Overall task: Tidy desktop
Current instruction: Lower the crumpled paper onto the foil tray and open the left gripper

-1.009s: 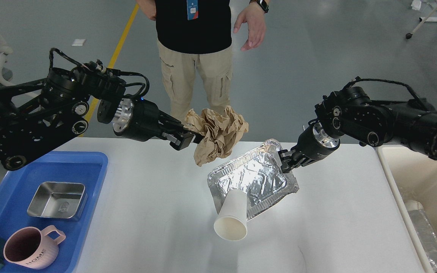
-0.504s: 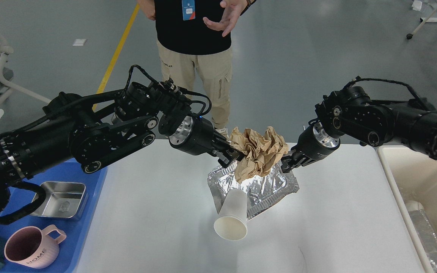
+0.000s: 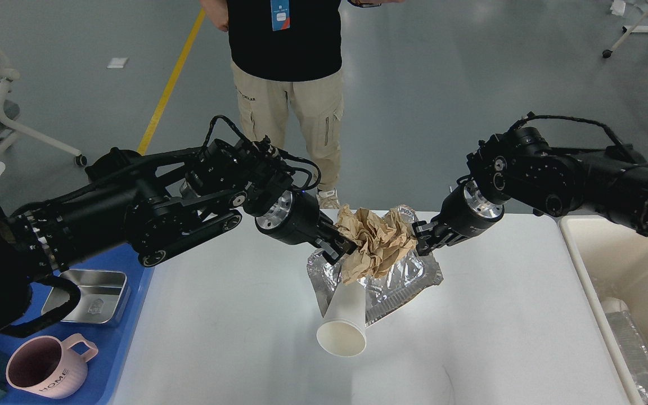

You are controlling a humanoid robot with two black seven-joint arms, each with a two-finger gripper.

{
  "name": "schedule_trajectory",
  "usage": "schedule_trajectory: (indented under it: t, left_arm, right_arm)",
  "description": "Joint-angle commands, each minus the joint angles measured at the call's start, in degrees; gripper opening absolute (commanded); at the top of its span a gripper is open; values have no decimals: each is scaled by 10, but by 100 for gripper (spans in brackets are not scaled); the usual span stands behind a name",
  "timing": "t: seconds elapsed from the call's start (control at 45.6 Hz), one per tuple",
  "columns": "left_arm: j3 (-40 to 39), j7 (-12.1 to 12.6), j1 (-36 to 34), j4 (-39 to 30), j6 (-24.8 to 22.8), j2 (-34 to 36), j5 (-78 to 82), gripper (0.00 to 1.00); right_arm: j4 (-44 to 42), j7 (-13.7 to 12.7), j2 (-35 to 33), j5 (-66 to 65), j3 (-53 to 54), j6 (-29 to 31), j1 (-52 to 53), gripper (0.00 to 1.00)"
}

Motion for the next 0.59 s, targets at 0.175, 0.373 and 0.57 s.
schedule_trajectory:
  t: [0.175,0.373,0.57]
  left_arm:
    - [-1,1,0,19,1,-23,-9,12]
    - [-11,25,0,20,2,-22,-34,39]
    - [-18,47,2,19,3,-15,-68,84]
  right_arm:
    - [-1,0,-2,0,0,0,-1,0]
    - [-1,0,-1,0,0,0,-1,0]
    - [-1,0,-1,0,0,0,-1,0]
